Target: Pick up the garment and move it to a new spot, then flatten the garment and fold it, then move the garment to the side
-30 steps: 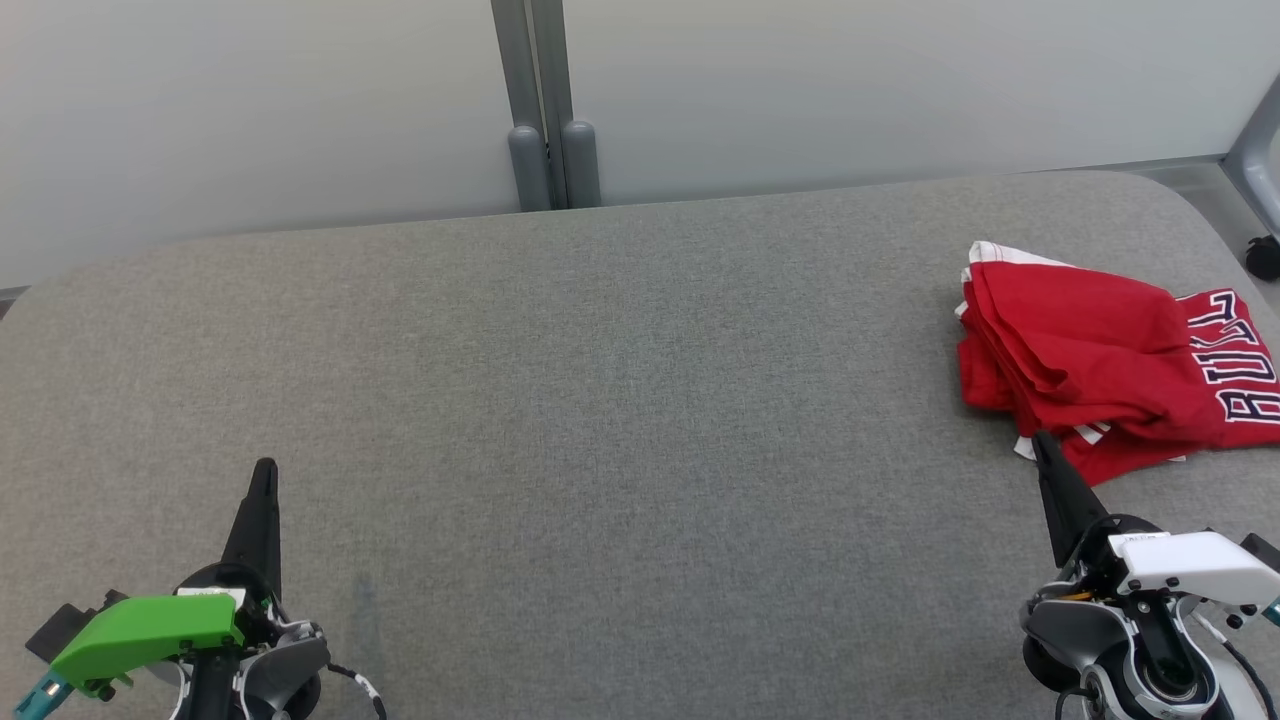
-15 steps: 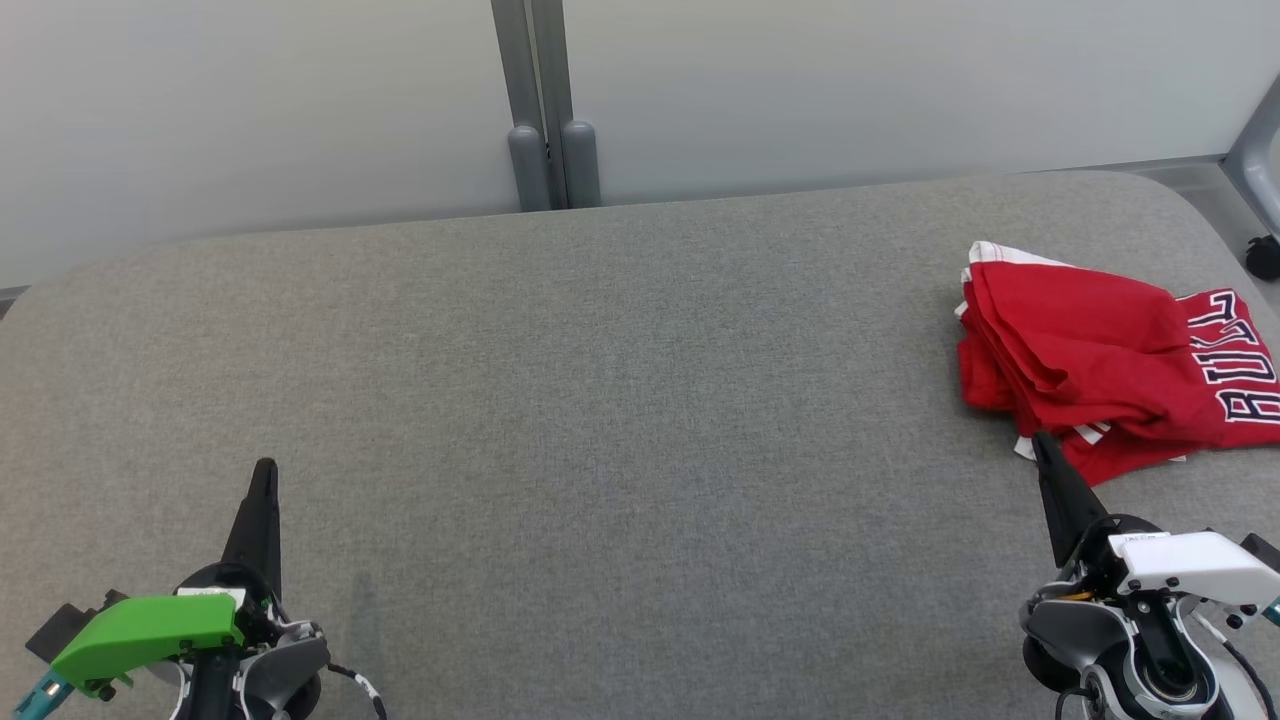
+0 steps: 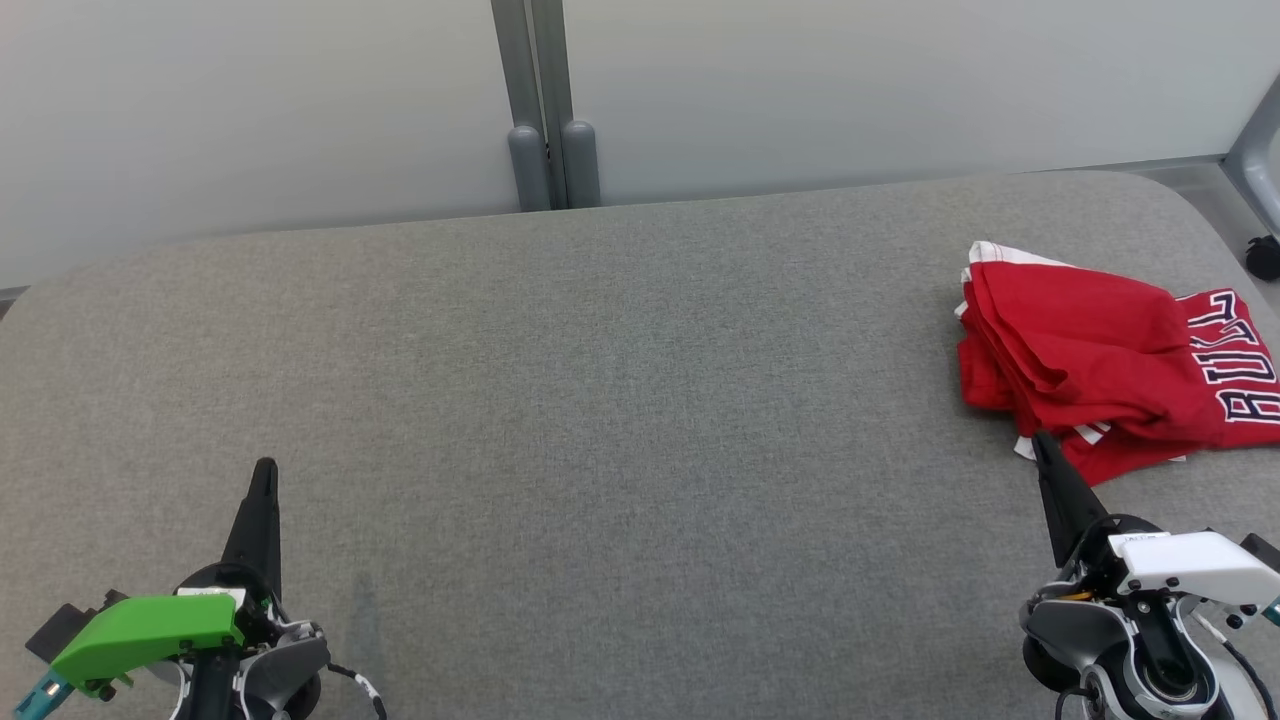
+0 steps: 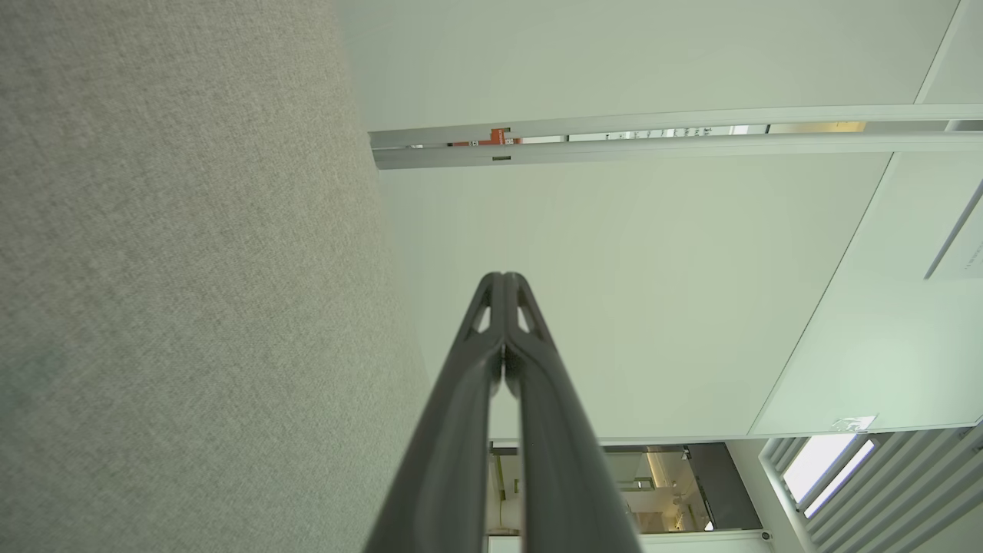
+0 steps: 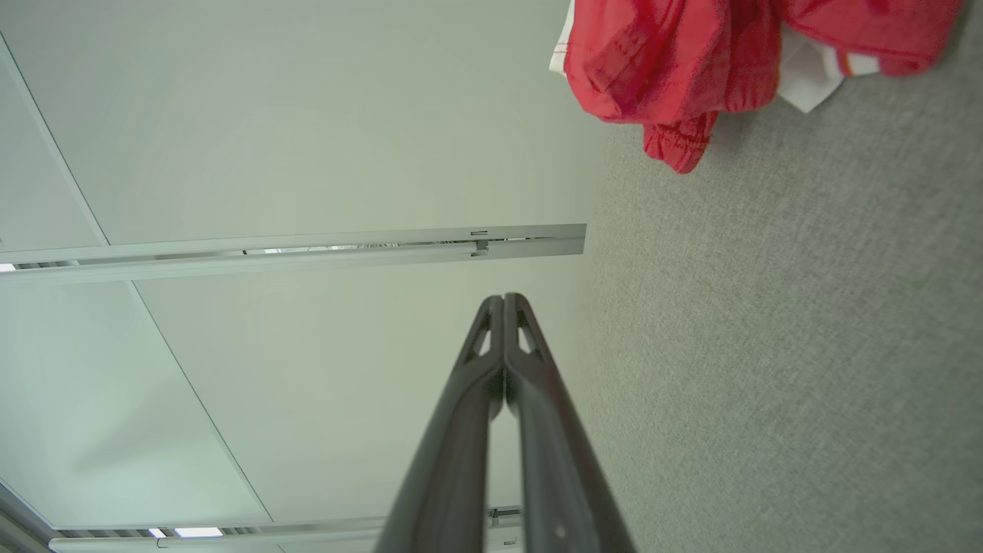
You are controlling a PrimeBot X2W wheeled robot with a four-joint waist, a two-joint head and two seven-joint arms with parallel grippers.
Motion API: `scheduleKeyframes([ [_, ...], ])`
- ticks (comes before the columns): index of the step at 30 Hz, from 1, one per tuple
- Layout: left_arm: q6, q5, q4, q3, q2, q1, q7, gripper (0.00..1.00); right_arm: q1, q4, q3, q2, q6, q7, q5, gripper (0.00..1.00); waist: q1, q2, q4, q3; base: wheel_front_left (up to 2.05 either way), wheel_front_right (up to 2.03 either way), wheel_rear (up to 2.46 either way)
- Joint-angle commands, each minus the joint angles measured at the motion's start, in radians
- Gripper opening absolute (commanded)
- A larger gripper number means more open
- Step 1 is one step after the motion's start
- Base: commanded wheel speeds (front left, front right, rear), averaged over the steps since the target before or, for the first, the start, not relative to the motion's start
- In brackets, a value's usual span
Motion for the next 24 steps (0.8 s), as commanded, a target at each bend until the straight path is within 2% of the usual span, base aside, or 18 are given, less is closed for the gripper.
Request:
scheduleKeyframes([
  [1, -0.007, -0.001, 0.0, 0.002, 0.001, -0.012, 0.003, 0.0, -0.006, -0.004, -0.002, -0.001, 0.0, 0.004, 0.005, 0.0, 0.0, -0.0001, 0.0, 0.0, 0.0, 0.0, 0.0],
  [24, -0.007, -0.001, 0.0, 0.002, 0.001, -0.012, 0.003, 0.0, -0.006, -0.004, -0.002, 0.0, 0.0, 0.004, 0.005, 0.0, 0.0, -0.0001, 0.0, 0.0, 0.0, 0.0, 0.0],
])
